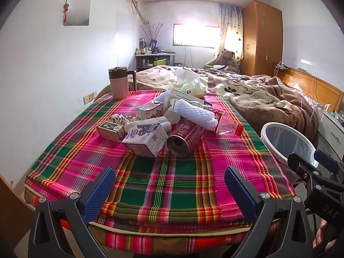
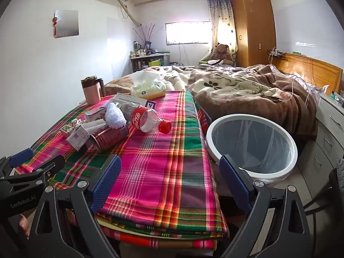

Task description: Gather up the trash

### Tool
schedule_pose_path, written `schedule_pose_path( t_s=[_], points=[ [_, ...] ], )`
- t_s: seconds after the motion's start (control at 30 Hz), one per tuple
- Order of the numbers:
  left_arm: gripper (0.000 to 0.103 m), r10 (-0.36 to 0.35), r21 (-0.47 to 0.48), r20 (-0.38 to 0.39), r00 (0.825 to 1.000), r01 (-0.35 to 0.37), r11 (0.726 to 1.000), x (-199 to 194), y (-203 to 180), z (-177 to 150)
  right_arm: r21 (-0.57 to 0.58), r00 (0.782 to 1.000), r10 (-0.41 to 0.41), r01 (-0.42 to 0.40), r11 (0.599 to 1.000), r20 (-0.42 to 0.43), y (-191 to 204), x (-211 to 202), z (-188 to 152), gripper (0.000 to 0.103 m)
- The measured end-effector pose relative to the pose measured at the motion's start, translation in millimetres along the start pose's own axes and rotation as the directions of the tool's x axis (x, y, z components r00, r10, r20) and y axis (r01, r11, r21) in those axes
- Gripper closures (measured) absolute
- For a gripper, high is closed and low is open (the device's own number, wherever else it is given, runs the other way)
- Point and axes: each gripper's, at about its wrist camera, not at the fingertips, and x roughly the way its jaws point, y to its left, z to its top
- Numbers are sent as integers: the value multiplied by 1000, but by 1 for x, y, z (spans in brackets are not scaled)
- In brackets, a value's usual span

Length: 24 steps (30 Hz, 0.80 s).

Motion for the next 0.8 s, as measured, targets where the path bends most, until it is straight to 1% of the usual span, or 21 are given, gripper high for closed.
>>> schedule_pose_path(
  t_s=[0.27, 0.3, 0.8],
  points=[
    [0, 12, 13, 7, 1000, -12, 1000, 0, -3, 1, -2, 1000, -5, 5, 1000, -1, -2, -2, 2, 9],
    [0, 5, -4, 9, 1000, -5, 1000, 1, 0, 0, -2, 1000, -5, 5, 1000, 0, -3, -1, 1, 9],
    [0, 7, 1, 7, 1000, -7, 1000, 1, -1, 2, -9, 1000, -10, 10, 1000, 4, -1, -2, 2, 9]
  ],
)
